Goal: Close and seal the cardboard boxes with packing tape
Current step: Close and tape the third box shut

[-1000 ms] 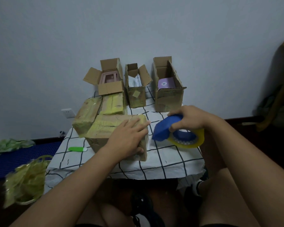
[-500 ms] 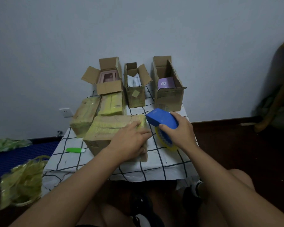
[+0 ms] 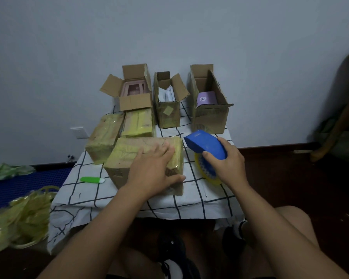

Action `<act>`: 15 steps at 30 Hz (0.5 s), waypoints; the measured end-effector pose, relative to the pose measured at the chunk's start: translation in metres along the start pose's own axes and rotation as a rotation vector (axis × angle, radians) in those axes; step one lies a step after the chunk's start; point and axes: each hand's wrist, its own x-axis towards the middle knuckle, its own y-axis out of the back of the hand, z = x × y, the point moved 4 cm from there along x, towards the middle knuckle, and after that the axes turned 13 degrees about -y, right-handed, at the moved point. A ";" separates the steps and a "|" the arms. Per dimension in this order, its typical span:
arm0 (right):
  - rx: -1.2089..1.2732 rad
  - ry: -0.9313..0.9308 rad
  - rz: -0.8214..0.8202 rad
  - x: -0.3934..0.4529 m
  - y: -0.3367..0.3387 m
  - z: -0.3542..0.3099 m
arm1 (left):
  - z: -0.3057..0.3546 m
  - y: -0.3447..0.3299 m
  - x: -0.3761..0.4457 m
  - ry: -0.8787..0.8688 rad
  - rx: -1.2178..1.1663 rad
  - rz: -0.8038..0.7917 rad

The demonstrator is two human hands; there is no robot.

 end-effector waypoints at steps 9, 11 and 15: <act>0.014 -0.021 -0.025 0.003 -0.002 0.002 | -0.017 0.000 -0.013 0.049 0.007 -0.089; 0.018 -0.022 -0.026 0.003 -0.002 0.002 | -0.021 0.000 -0.016 0.065 0.005 -0.073; 0.010 -0.022 -0.026 0.003 -0.002 0.002 | -0.021 -0.003 -0.019 0.099 0.020 -0.087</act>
